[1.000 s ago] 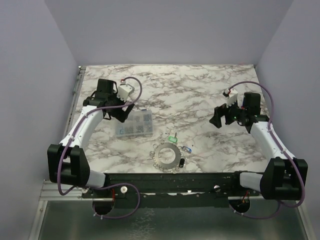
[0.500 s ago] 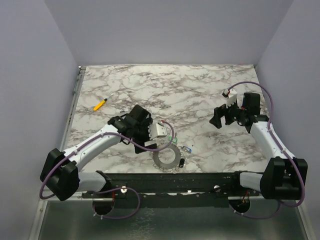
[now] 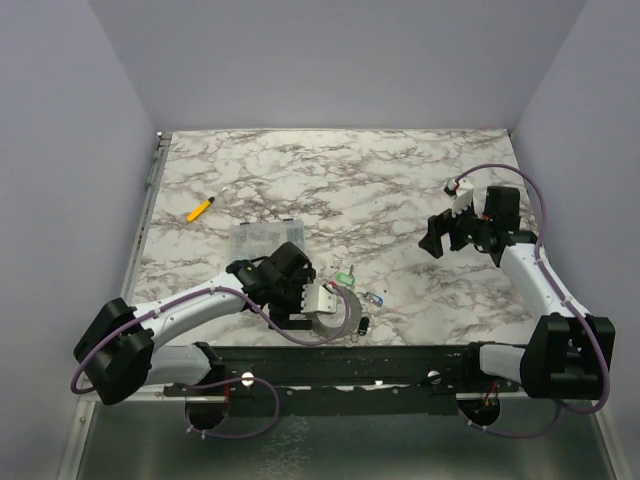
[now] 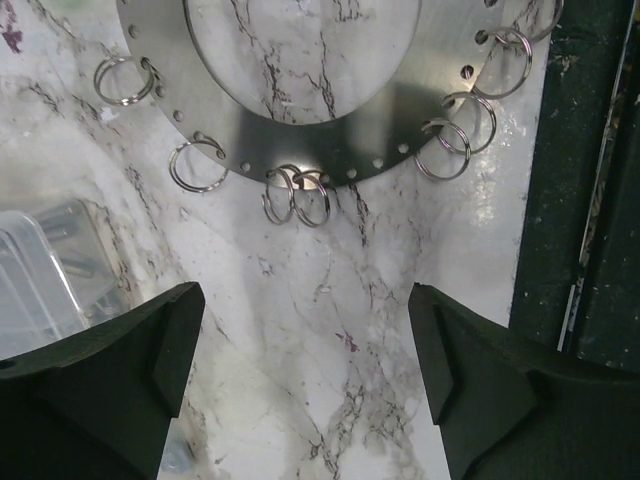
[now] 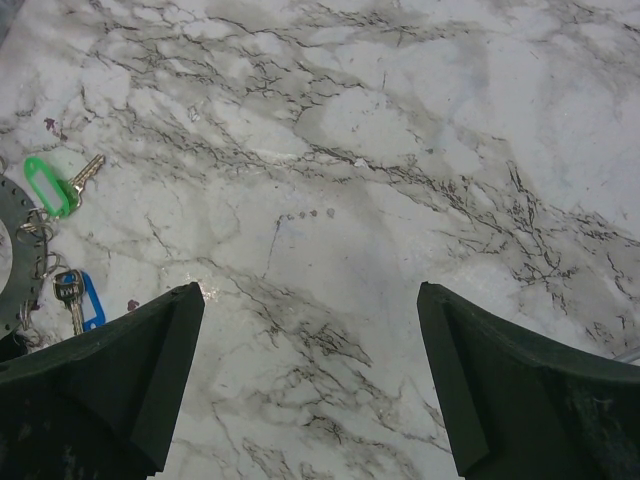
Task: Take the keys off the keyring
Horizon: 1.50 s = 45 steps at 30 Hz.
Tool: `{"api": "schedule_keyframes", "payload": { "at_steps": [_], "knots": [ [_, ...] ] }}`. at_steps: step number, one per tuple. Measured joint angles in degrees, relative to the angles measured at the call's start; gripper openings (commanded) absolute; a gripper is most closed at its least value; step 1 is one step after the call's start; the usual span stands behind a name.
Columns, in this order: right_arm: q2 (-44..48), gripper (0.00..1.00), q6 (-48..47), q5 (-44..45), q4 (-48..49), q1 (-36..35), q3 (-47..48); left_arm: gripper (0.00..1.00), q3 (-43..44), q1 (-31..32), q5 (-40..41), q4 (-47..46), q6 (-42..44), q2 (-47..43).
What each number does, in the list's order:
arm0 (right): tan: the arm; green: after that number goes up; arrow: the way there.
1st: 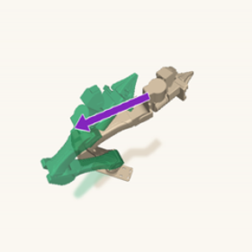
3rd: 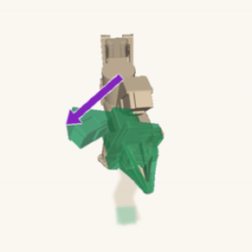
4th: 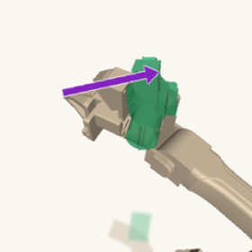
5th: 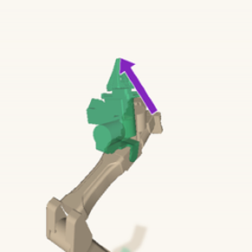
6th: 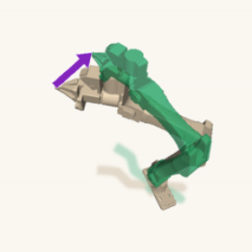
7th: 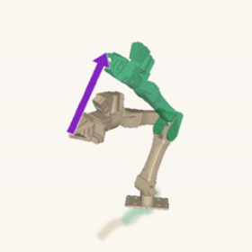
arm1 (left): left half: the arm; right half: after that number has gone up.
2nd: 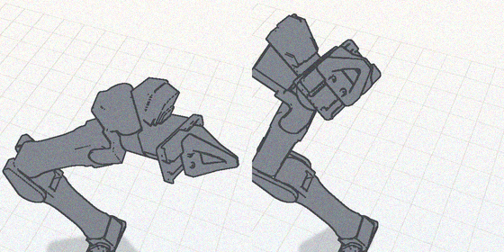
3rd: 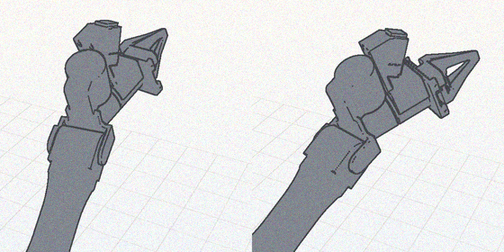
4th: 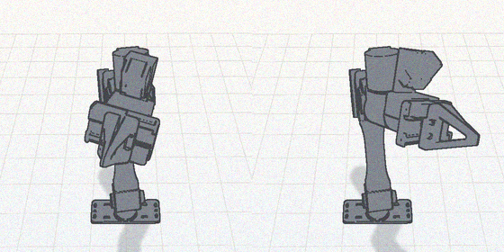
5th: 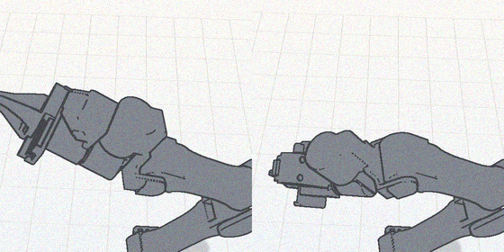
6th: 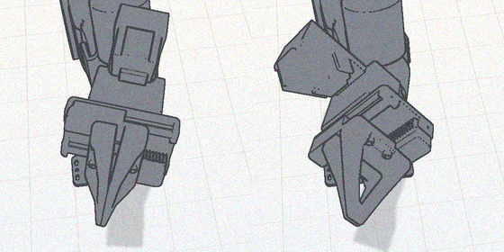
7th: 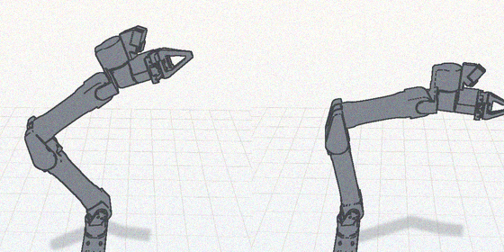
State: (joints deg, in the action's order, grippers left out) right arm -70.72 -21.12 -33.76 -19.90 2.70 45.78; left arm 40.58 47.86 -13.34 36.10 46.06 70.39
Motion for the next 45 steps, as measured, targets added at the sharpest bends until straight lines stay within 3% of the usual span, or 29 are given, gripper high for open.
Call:
{"api": "schedule_keyframes", "payload": {
  "at_steps": [11,16,26,35,45],
  "knots": [
    [-0.50,1.00,-0.02,0.28,0.00,-0.02,0.00,0.77,0.00,0.26,-3.15,-3.98,5.07,4.48],
    [-0.52,1.00,-0.02,0.52,0.00,-0.02,0.00,0.67,0.00,0.50,-4.39,-5.97,5.81,7.43],
    [-0.46,1.00,0.00,0.48,0.07,-0.02,-0.22,0.35,0.00,0.66,-4.96,-8.68,5.35,8.94],
    [0.57,1.00,0.07,-0.72,0.17,-0.26,-1.11,0.00,0.15,0.66,-5.01,-9.92,1.84,8.90],
    [3.93,1.00,-1.01,-4.04,-1.62,-4.33,0.02,0.00,11.63,0.66,-5.07,-2.58,-13.49,8.85]
  ]
}}
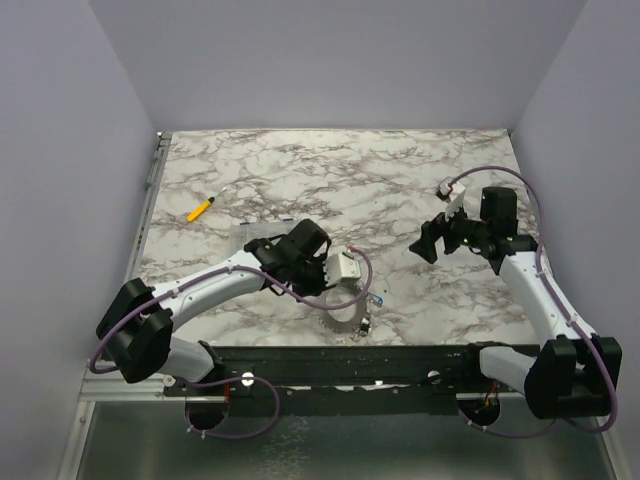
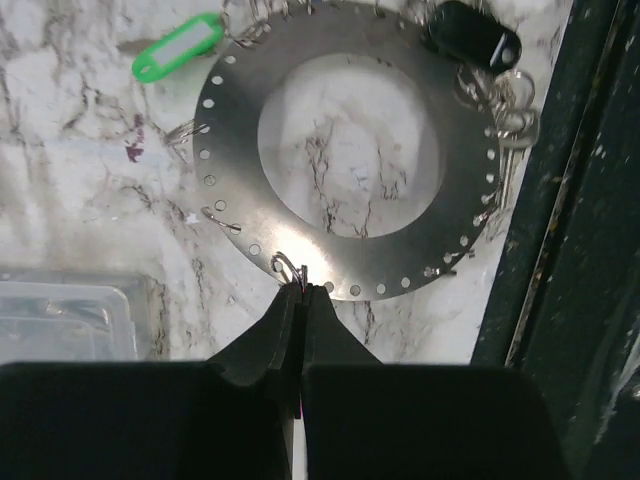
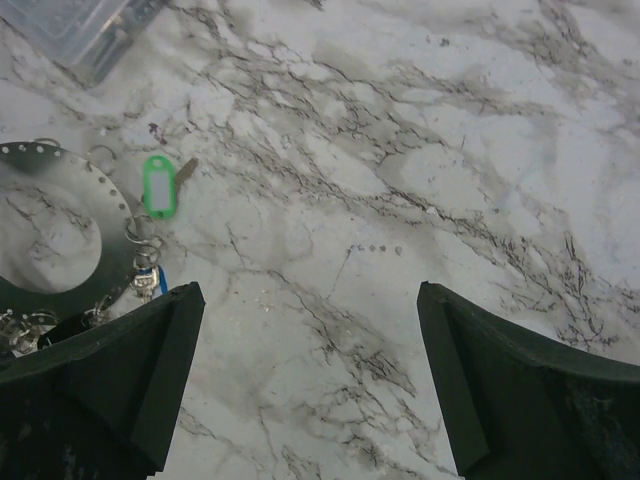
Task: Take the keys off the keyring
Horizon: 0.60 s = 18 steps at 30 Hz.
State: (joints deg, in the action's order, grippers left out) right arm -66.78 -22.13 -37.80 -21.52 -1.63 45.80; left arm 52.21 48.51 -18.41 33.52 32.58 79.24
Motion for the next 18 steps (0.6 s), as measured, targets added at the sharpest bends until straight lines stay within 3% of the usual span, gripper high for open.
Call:
{"api": "schedule_keyframes", "payload": {
  "at_steps": [7,18],
  "knots": [
    [7.02,1.00,-0.90,-5.60,-0.83,-1.38,0.11,0.00,9.05,-0.68,-0.94,3.28,-16.39,2.86],
    [14.95,0.99,-0.72,-0.83,-0.68,-14.73,-1.73,0.00,18.47,-8.28,-9.22,4.68,-41.46,8.41]
  ]
}}
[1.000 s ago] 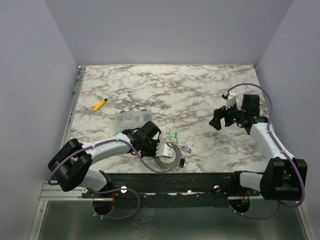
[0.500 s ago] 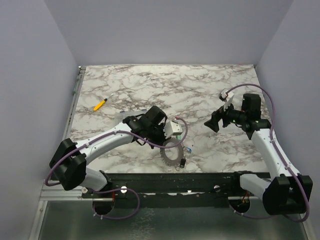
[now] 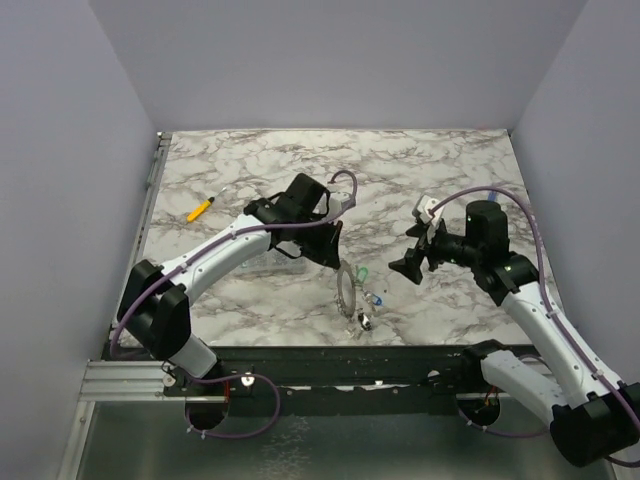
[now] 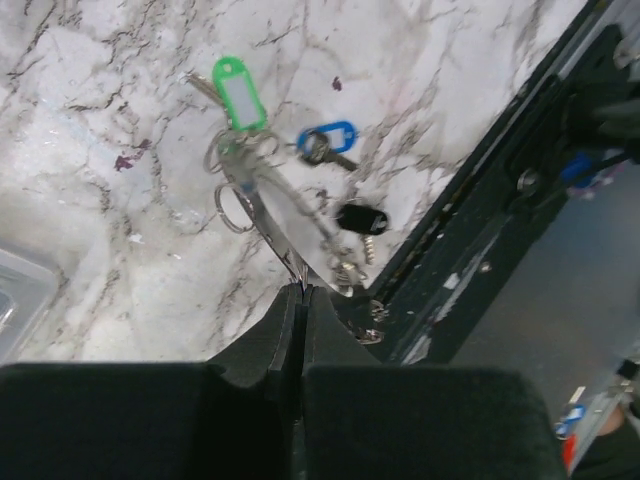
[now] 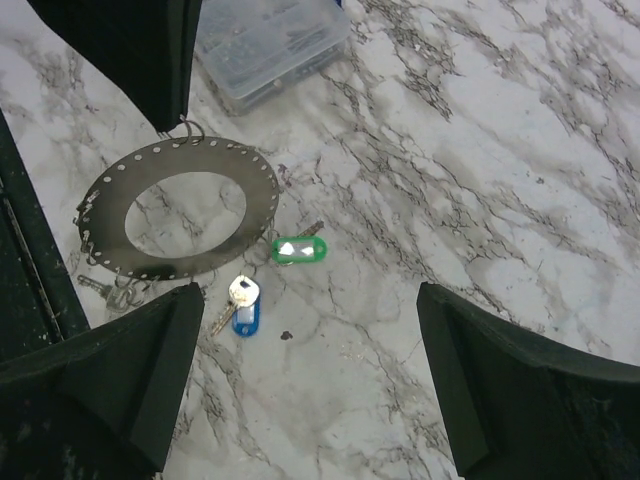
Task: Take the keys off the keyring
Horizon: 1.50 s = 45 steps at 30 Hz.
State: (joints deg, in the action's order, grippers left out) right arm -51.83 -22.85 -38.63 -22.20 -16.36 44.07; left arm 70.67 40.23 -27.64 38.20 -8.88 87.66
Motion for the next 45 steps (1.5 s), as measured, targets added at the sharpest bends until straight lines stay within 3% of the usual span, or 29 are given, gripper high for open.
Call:
{"api": "schedule_keyframes", "payload": {
  "at_steps": [12,23,35,38,41,45],
  "knots": [
    [-0.83,0.99,0.37,5.16,-4.57,-8.28,5.70,0.00,12.70,-3.45,-1.92,-0.96,-18.78,6.71],
    [-1.99,0.98,0.50,7.32,-4.33,-10.40,6.16,0.00,19.45,-6.25,-2.62,-9.99,-38.73,13.25],
    [-5.18,0.98,0.76,22.16,10.69,-10.69,3.02,0.00,19.82,-5.97,-5.07,-17.49,-48.57,14.67],
    [-6.01,0.92,0.70,23.80,15.39,-10.71,0.70,0.00,18.88,-5.97,-5.99,-18.91,-49.53,14.36],
    [-6.95,0.71,0.85,24.13,19.56,-10.71,-1.90,0.00,17.16,-5.97,-6.71,-19.89,-50.60,13.16],
    [-7.65,0.52,1.77,23.82,23.02,-10.71,-4.15,0.00,15.37,-5.97,-7.48,-21.35,-51.56,11.23]
  ]
}}
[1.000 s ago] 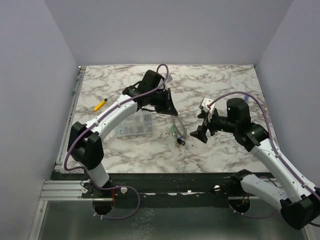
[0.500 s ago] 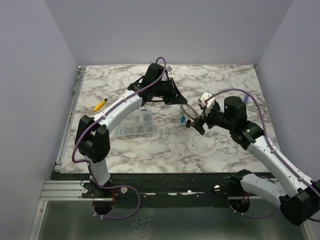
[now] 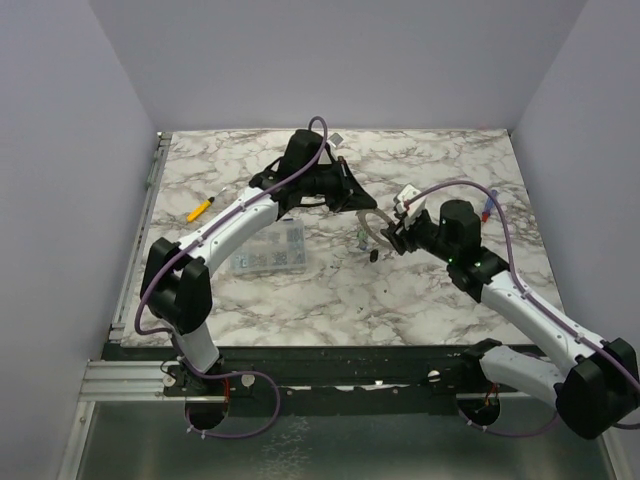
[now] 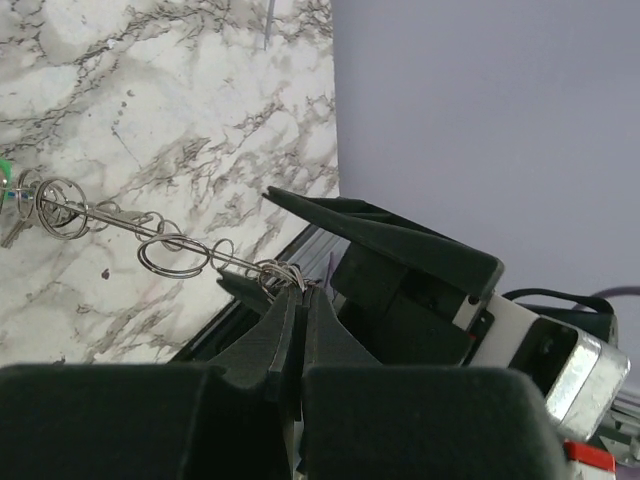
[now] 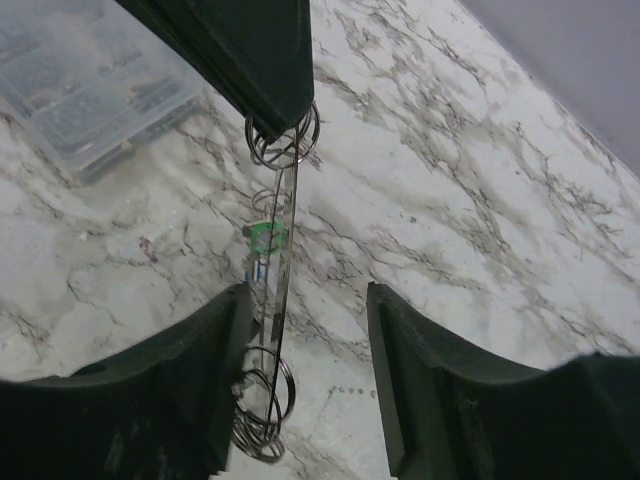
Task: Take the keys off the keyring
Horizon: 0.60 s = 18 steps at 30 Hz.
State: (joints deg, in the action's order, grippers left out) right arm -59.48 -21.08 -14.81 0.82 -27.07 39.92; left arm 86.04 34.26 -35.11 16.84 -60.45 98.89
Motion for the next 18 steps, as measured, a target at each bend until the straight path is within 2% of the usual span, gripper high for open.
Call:
{"api": "schedule_keyframes", "payload": {
  "at_steps": [7,8,9,12,14,16,18],
  "knots": [
    [-1.03,0.09,1.64,-1.75,3.04,0.00,-0.09,0.00,-1.46,-0.02,-1.49,-2.60,-0.83,-2.16],
    [-1.03,0.02,2.08,-2.54,2.80,0.00,0.02,0.06,-1.46,0.00,-1.60,-2.84,-0.83,-2.25],
    [-1.03,0.01,2.14,-2.34,2.84,0.00,0.04,0.12,-1.46,-0.02,-1.70,-3.23,-0.76,-2.32],
    [-1.03,0.01,3.08,-2.62,1.79,0.04,1.27,0.40,-1.46,-0.17,-2.03,-3.91,-0.17,-2.54],
    [-0.96,0.01,3.48,-2.71,0.44,0.02,2.38,0.53,-1.46,-0.61,-2.40,-4.24,0.92,-3.15],
    [-0.94,0.01,4.04,-2.86,-1.42,0.07,4.04,0.76,-1.46,-1.09,-2.86,-4.68,1.88,-3.82],
    [-0.94,0.01,4.76,-2.95,-3.65,0.11,6.19,0.90,-1.42,-2.43,-3.10,-5.16,3.89,-4.76]
  ]
}}
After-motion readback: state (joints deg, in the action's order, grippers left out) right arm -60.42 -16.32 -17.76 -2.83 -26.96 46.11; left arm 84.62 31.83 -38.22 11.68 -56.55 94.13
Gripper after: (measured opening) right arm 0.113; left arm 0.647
